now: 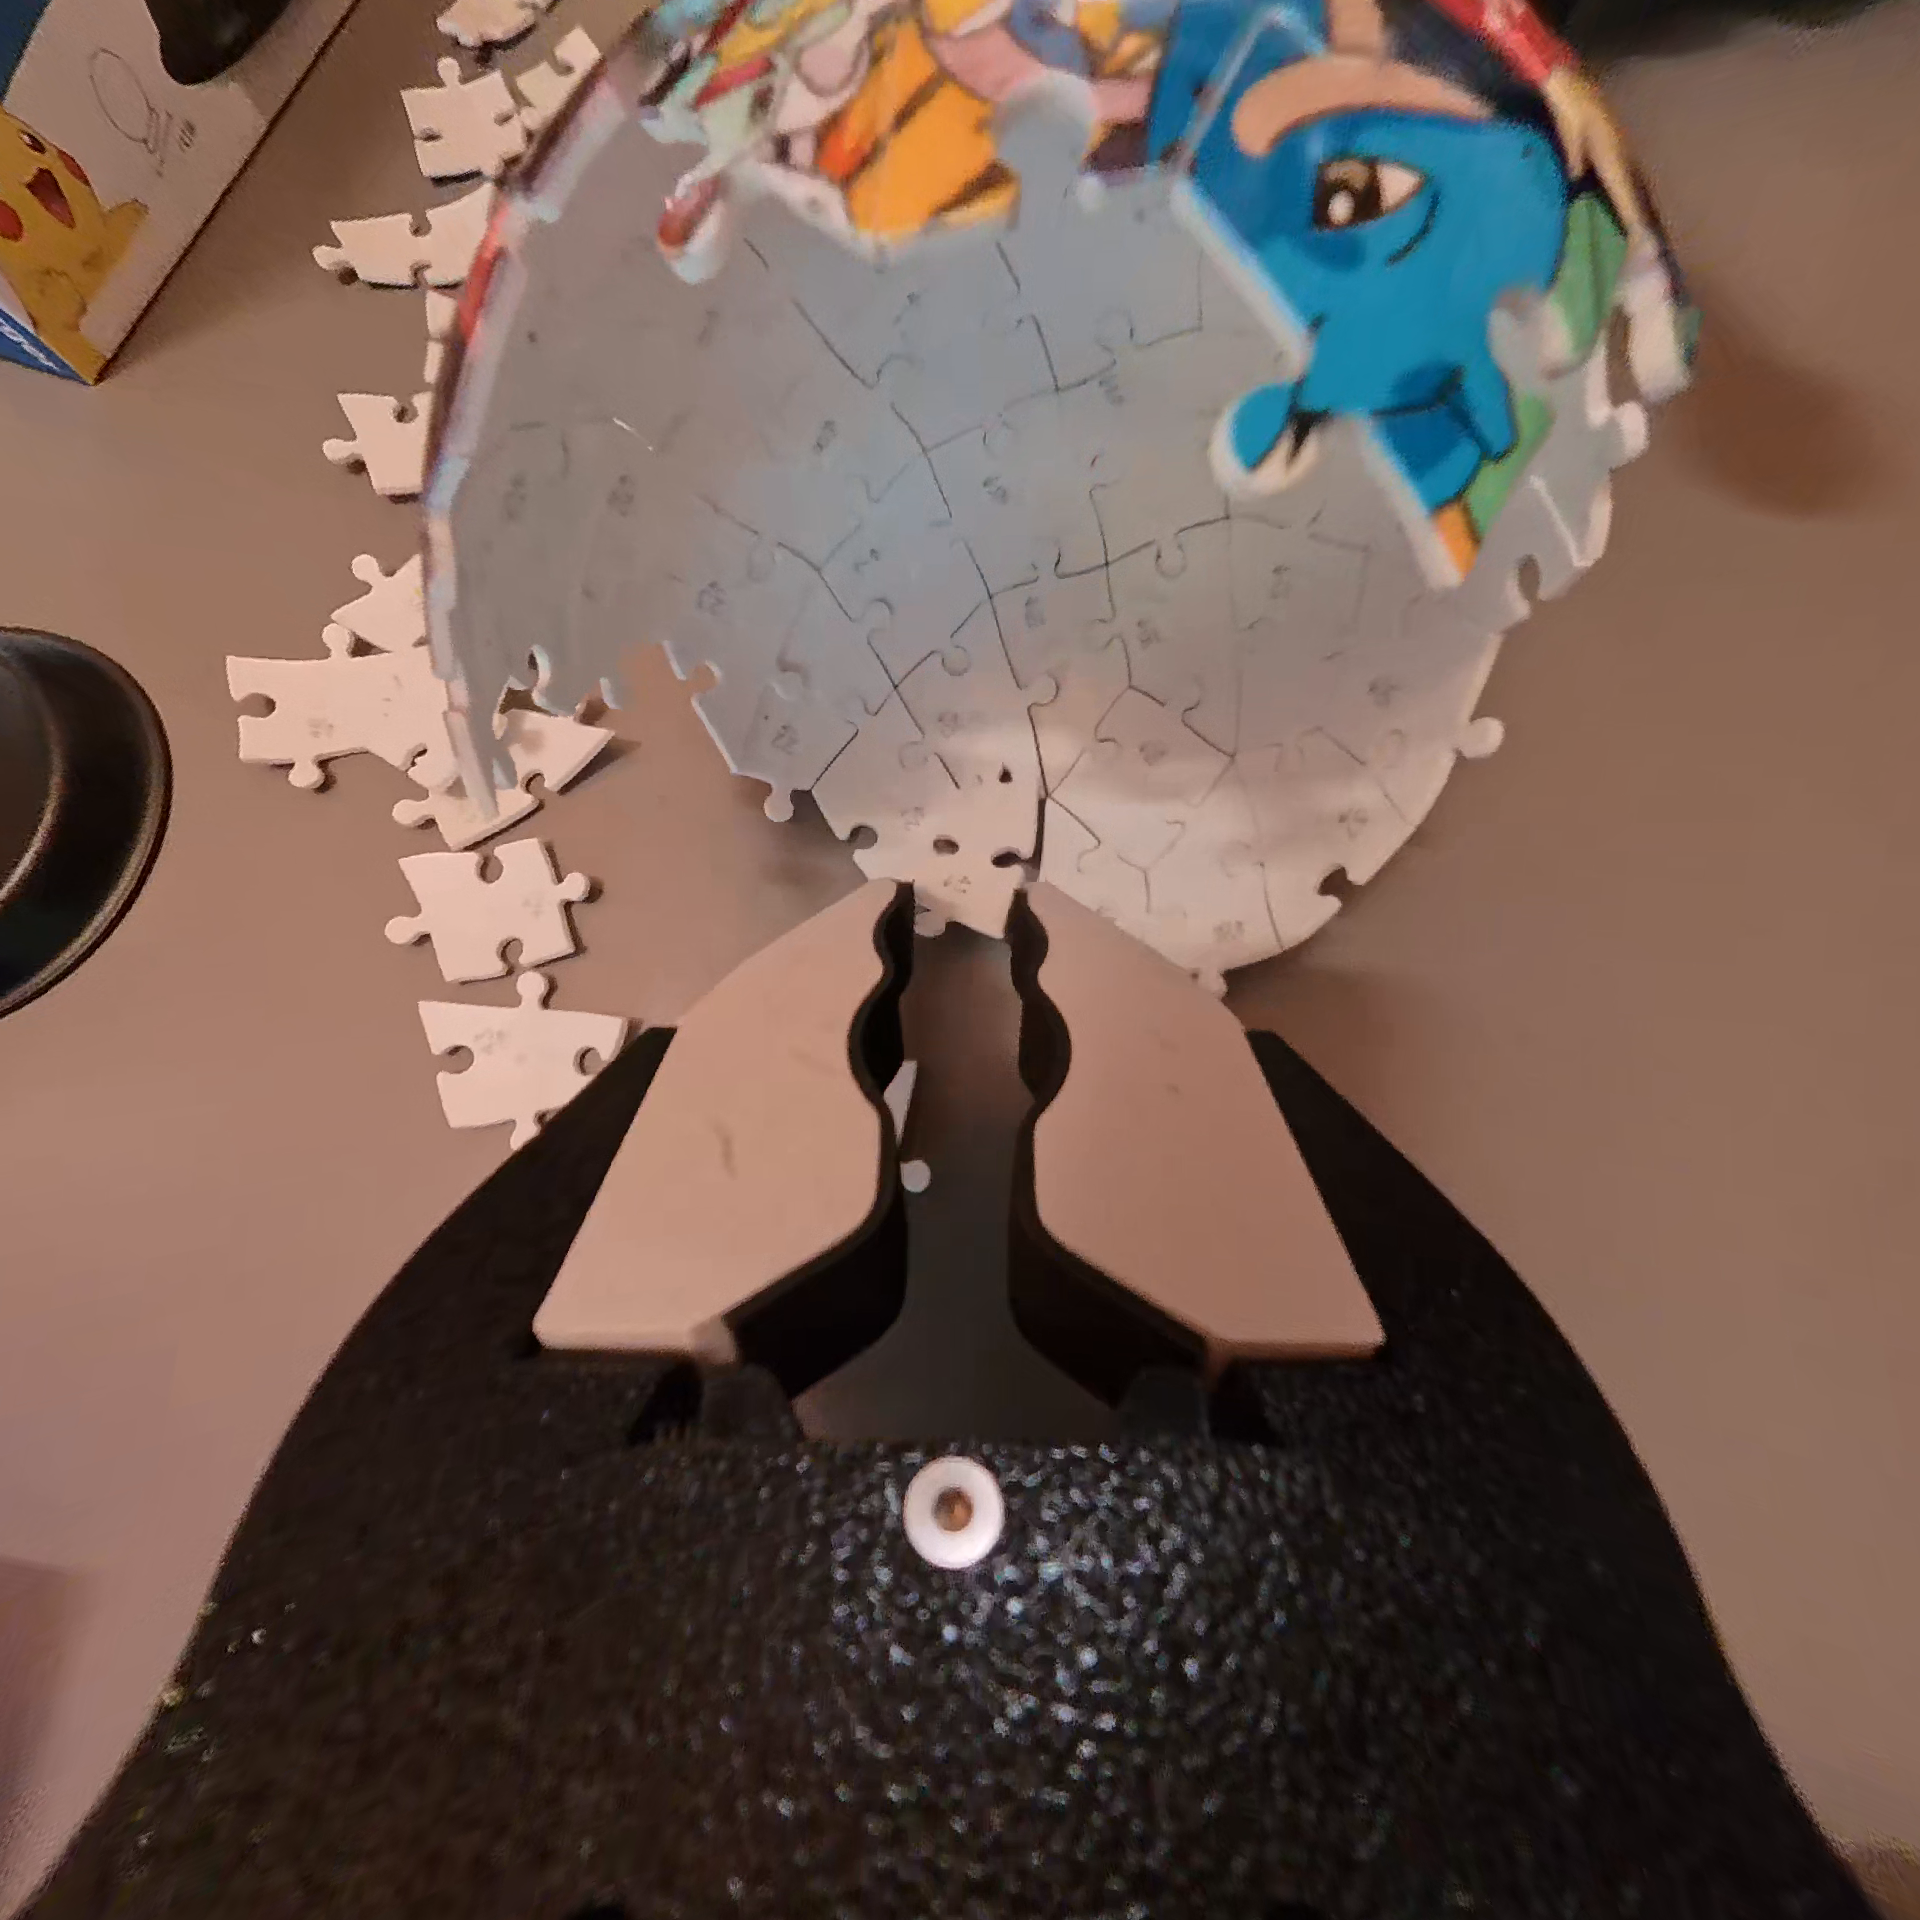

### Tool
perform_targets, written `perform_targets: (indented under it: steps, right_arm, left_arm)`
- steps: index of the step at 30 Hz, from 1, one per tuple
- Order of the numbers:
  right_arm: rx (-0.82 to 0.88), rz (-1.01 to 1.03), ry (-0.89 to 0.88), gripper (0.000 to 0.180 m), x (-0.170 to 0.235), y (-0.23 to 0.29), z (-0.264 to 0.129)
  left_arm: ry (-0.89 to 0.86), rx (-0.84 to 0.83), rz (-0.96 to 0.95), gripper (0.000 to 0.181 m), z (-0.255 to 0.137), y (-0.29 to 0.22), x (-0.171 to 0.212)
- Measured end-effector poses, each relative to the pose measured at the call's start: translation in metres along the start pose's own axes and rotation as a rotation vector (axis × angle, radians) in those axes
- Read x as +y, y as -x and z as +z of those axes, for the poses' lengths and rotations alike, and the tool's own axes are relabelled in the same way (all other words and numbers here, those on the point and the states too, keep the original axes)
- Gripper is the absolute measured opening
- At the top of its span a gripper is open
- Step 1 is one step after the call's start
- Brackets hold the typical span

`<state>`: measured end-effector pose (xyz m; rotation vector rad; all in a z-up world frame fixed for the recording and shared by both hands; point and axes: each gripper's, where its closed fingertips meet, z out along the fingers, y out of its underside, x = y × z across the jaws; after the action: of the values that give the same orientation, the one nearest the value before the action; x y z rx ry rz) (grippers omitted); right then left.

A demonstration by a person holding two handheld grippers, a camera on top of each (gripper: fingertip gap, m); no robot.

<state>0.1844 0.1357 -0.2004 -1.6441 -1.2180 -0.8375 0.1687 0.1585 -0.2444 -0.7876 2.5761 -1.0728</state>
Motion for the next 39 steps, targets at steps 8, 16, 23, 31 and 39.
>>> perform_targets:
  steps: [8,16,23,31,39]
  right_arm:
    - [0.006,-0.016,0.009,0.126,-0.001,0.0,-0.001]
    - [0.007,-0.007,0.005,0.126,-0.001,0.0,0.0]
    - [0.006,-0.011,0.004,0.126,-0.001,0.0,0.0]
    - [0.006,0.0,0.001,0.126,-0.001,0.0,0.0]
    - [0.005,-0.001,0.0,0.126,-0.001,-0.001,0.0]
  left_arm:
    - [-0.041,0.018,-0.009,0.017,-0.003,-0.003,-0.003]
    - [-0.031,0.03,-0.012,0.016,-0.001,-0.004,0.003]
    - [-0.082,0.005,-0.047,0.021,-0.007,0.001,-0.003]
    - [-0.051,-0.162,-0.21,0.051,0.004,0.033,0.0]
    - [0.021,-0.187,-0.253,0.079,0.013,0.04,0.007]
